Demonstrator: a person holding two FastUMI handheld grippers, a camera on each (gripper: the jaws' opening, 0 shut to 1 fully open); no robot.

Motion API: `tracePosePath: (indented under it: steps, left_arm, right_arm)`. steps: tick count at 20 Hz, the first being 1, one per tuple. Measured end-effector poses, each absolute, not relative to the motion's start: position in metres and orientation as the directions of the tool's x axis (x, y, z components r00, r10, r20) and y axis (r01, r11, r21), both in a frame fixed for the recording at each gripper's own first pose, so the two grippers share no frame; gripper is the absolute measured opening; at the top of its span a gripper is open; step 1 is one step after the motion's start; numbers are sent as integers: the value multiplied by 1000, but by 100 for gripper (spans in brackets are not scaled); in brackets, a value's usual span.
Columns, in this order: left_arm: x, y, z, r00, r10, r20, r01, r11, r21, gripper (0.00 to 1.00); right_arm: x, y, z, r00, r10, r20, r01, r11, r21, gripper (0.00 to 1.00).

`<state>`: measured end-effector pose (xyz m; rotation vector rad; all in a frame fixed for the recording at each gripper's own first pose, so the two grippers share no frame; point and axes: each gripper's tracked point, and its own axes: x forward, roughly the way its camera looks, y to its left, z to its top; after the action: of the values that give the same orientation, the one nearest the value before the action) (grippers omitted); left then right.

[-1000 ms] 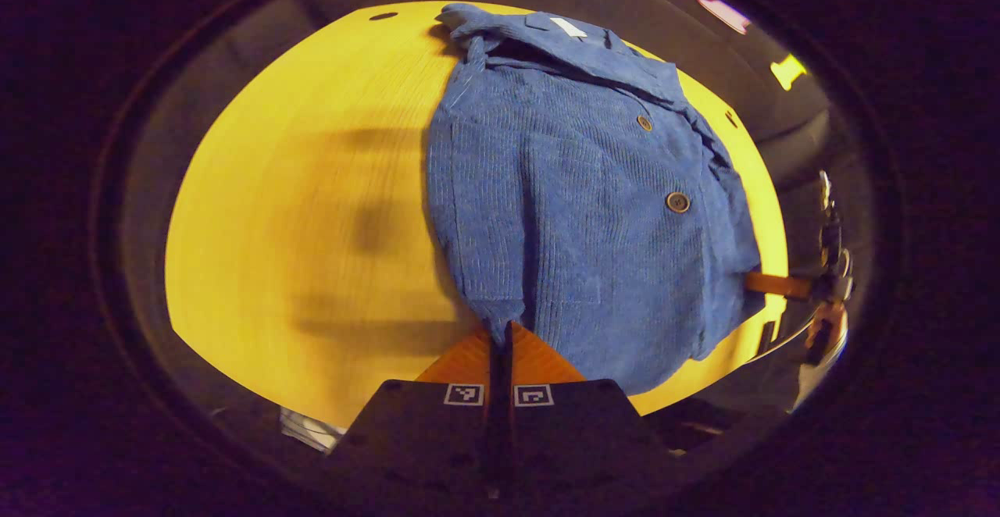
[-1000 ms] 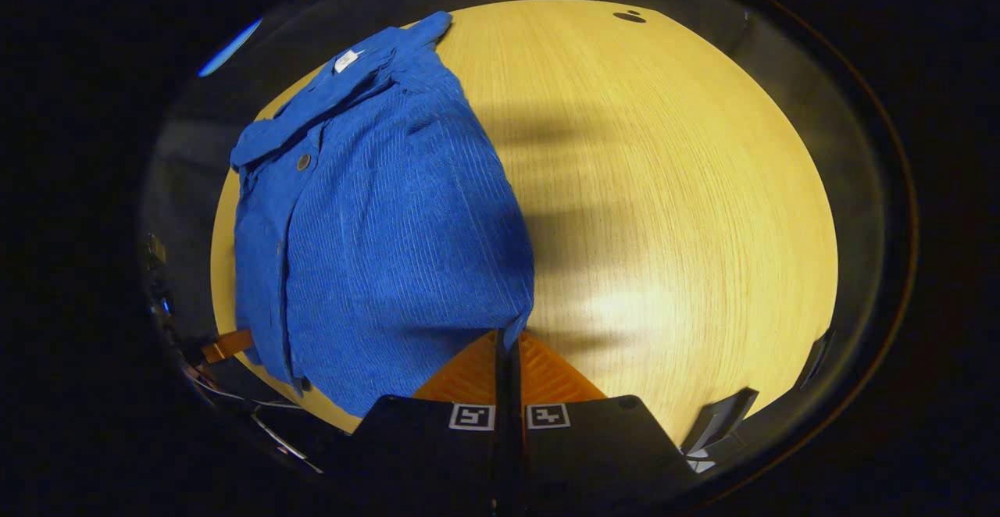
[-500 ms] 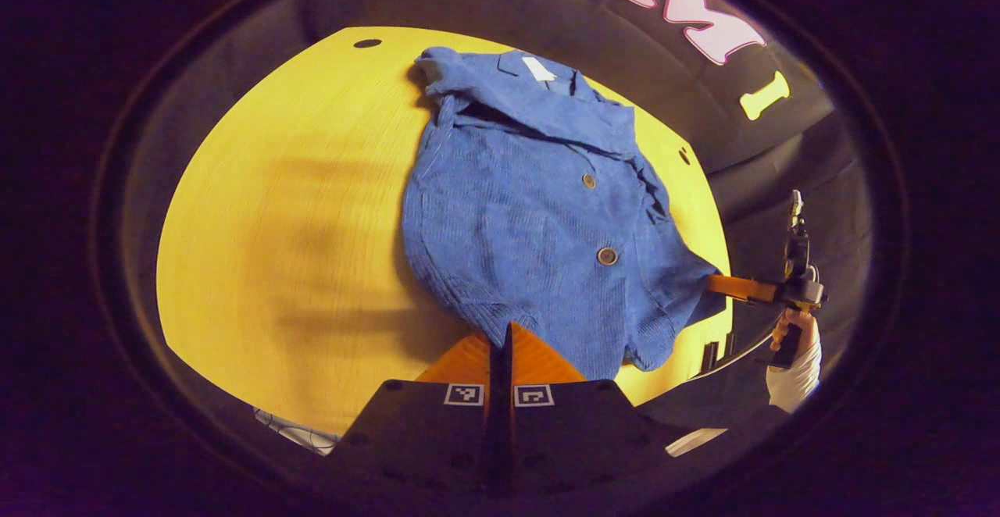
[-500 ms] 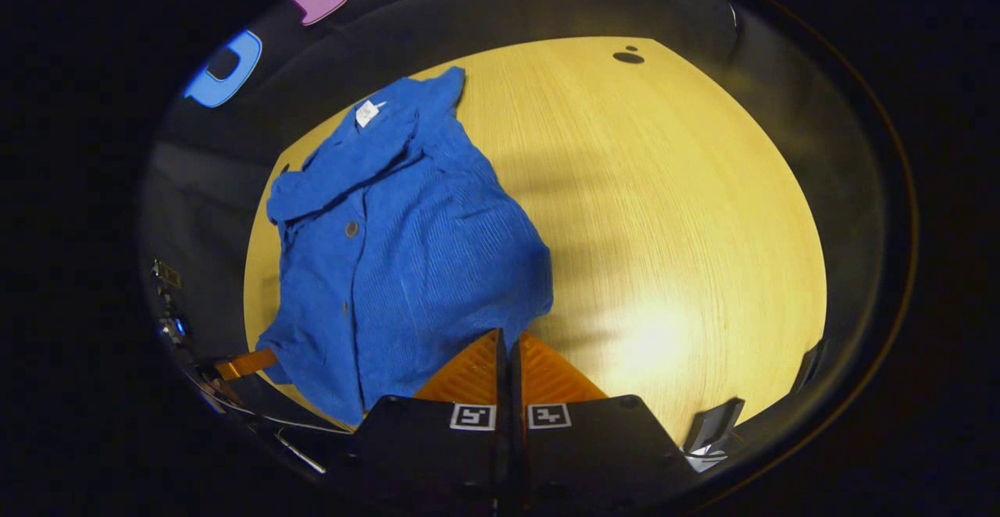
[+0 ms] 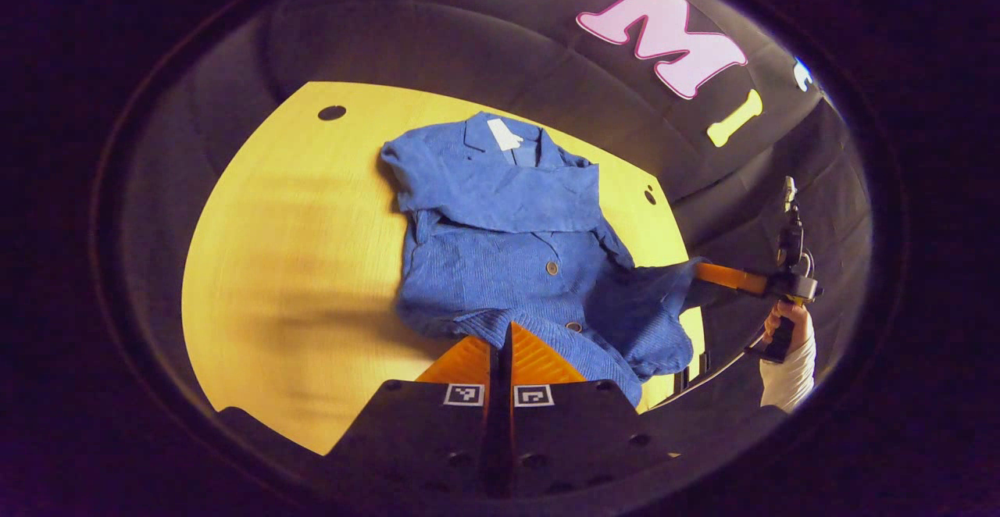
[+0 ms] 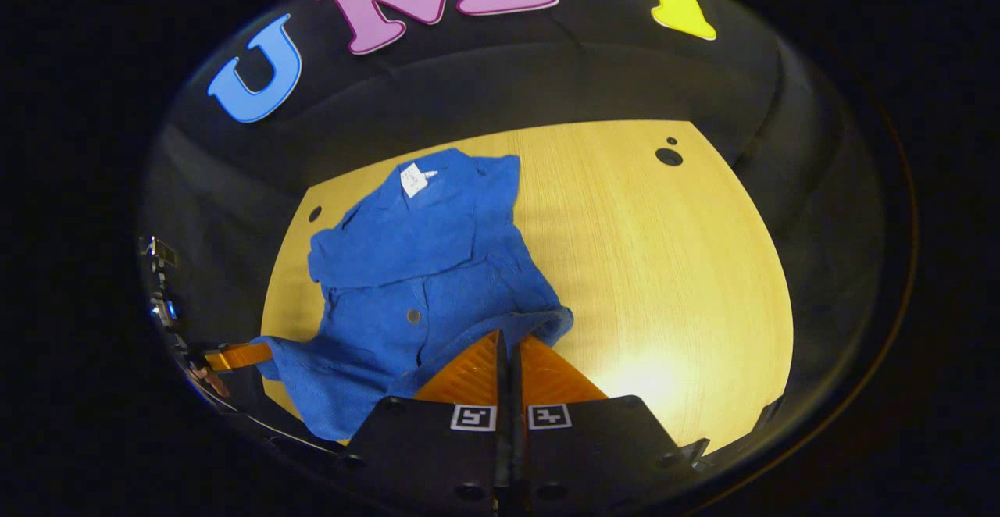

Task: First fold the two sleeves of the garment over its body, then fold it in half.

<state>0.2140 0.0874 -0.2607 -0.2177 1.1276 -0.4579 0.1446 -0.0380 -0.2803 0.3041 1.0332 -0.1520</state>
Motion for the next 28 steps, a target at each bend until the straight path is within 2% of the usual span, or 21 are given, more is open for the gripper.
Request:
tracePosePath:
  steps: [4, 9, 11, 12, 16, 23, 26, 28]
  left_arm:
    - [241, 95, -235, 353, -483, -801, 242, 874, -421, 0]
    - [285, 103, -224, 317, -496, -808, 159, 868, -471, 0]
    - [311, 105, -223, 315, -504, -804, 93, 860, -502, 0]
    - [325, 107, -224, 320, -501, -804, 54, 857, -513, 0]
    - [381, 121, -247, 341, -412, -845, -35, 892, -450, 0]
    - [460, 106, -293, 343, -278, -897, 30, 958, -286, 0]
    - [481, 105, -305, 379, -243, -893, 36, 968, -249, 0]
    - [493, 97, -308, 405, -260, -877, 19, 961, -276, 0]
  right_arm:
    - [188, -31, -245, 561, -2, -828, 257, 951, 172, 1]
    - [259, -47, -232, 558, -3, -830, 239, 958, 158, 0]
    - [288, -69, -244, 533, -35, -846, 214, 972, 94, 0]
    - [304, -68, -251, 525, -18, -851, 208, 972, 107, 0]
    - [367, -71, -276, 531, 28, -847, 161, 978, 133, 1]
    - [427, -67, -355, 506, 44, -862, 53, 995, 82, 1]
    - [439, -70, -374, 510, 40, -860, 51, 996, 76, 0]
    - [447, -71, -382, 517, 43, -855, 58, 995, 85, 0]
